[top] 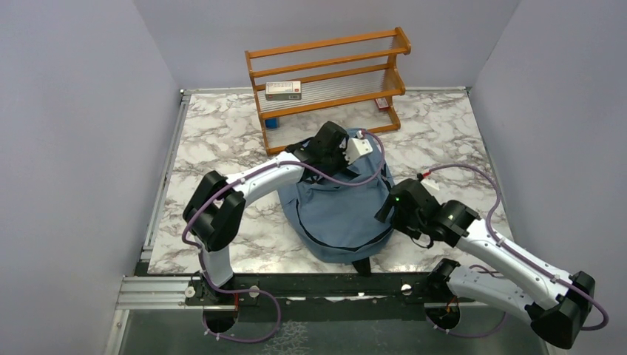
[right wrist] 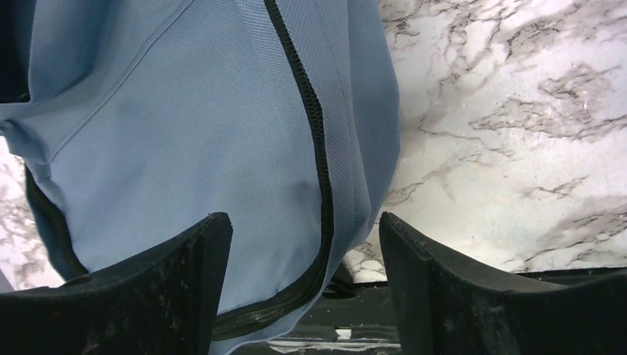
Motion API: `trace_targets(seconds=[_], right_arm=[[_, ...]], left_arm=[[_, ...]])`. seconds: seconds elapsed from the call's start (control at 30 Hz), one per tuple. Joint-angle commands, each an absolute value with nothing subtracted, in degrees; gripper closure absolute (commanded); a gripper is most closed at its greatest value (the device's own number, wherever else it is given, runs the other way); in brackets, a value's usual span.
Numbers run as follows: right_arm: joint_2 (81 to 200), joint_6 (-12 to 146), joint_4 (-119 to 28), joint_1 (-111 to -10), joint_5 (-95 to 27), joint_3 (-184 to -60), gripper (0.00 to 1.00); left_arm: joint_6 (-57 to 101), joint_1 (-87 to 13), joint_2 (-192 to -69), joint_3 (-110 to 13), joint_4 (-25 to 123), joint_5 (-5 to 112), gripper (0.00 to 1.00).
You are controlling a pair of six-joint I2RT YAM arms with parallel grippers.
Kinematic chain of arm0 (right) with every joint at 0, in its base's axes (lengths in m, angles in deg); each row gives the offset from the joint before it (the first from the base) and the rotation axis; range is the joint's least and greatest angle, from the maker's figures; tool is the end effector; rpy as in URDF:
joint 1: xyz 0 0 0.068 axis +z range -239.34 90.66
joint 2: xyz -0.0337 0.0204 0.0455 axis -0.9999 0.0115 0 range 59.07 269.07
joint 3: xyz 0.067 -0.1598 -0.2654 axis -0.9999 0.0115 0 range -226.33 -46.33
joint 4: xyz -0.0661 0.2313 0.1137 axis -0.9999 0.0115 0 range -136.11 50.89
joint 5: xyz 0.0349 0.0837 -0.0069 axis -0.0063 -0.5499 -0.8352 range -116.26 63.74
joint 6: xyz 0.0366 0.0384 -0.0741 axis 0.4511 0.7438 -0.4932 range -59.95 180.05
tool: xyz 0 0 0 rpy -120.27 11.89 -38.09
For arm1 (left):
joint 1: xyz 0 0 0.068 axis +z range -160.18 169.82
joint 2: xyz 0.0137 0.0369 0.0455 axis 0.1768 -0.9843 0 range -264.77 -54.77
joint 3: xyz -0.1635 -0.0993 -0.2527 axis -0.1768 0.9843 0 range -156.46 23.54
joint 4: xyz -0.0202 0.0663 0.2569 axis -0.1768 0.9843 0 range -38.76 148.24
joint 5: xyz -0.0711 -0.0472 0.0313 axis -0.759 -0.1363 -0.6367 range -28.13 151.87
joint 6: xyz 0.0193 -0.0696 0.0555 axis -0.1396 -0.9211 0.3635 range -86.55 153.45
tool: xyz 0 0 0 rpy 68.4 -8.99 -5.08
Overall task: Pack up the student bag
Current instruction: Adjust the student bag at the center of the board.
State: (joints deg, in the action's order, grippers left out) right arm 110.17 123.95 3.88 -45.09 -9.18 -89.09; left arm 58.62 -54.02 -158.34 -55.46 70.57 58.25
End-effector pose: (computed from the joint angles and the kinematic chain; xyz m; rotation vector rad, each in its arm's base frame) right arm 0.1325 0.0954 0.2480 0.5439 2.5024 0.3623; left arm 0.3260 -0.3201 0.2571 1.3552 1.9163 -0.2351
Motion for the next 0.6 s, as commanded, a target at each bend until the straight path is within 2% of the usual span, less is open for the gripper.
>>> trace_targets(seconds=[0.0, 0.33, 0.37, 0.43, 0.57], right_arm=[[107.97, 128.5, 7.39, -45.13, -6.54, -88.44, 0.22], [109.93, 131.72, 1.46, -45.13, -12.11, -82.93, 0.19], [110.34, 131.89, 0.89, -45.13, -11.92, -82.68, 0.22], [110.85, 132.47, 0.15, -45.13, -11.4, -82.16, 0.3], [109.4, 133.46, -0.62, -45.12, -10.03, -82.19, 0.57]], left_arm=[[58.46, -53.76, -155.35, -56.88, 68.11, 62.71, 0.85], [55.53, -53.69, -153.81, -57.6, 68.2, 59.43, 0.84], [55.21, -53.69, -153.59, -57.58, 68.2, 59.37, 0.87], [54.42, -53.69, -152.99, -57.57, 68.13, 59.92, 1.0], [51.35, -53.69, -151.06, -57.53, 67.63, 61.43, 1.0]])
